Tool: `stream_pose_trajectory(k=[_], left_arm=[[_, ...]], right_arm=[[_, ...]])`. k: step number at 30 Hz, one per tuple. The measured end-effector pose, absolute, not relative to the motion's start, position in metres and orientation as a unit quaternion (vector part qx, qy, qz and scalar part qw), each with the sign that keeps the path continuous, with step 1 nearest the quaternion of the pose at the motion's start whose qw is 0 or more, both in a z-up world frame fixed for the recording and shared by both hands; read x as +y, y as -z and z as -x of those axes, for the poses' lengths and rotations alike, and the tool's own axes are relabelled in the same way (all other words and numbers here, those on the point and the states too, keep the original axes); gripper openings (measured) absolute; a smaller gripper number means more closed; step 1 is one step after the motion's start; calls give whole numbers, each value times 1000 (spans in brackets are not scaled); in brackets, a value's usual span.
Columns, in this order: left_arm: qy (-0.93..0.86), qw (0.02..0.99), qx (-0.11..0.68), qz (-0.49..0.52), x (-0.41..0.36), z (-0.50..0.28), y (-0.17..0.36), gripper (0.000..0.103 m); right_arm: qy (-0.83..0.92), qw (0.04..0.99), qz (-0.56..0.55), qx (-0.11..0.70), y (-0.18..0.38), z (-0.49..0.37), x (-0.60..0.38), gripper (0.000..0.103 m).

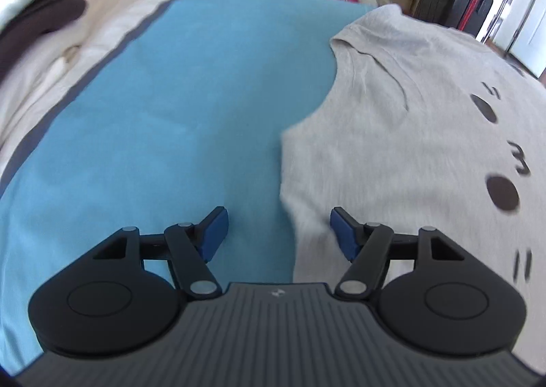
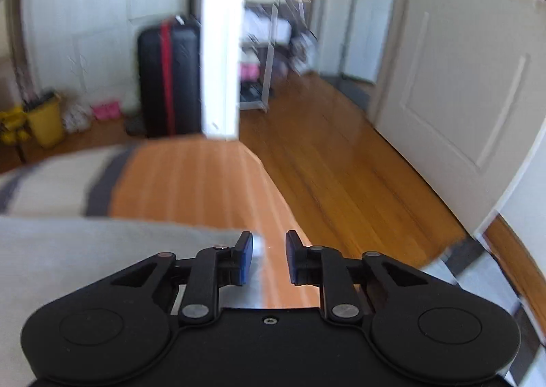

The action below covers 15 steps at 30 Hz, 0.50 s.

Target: Fold clothes

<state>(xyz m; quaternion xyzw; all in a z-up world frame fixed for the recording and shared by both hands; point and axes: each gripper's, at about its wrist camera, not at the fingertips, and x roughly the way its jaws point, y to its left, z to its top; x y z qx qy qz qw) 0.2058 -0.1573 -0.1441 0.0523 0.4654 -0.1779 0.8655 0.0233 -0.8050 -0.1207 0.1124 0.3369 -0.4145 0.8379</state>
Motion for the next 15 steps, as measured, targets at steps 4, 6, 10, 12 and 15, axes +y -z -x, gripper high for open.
stream_pose_trajectory(k=[4, 6, 10, 12, 15], left_arm=[[188, 858, 476, -48, -135, -177, 134, 70], [195, 851, 485, -53, -126, -166, 133, 70], [220, 838, 499, -11, -104, -145, 136, 70], [259, 824, 504, 11, -99, -130, 138, 70], [315, 805, 504, 5, -101, -102, 139, 66]], right_arm=[[386, 847, -172, 322, 102, 24, -774, 48], [333, 862, -217, 314, 91, 55, -743, 50], [236, 879, -289, 296, 80, 121, -672, 55], [210, 881, -298, 301, 79, 152, -637, 56], [202, 877, -308, 309, 79, 202, -594, 58]])
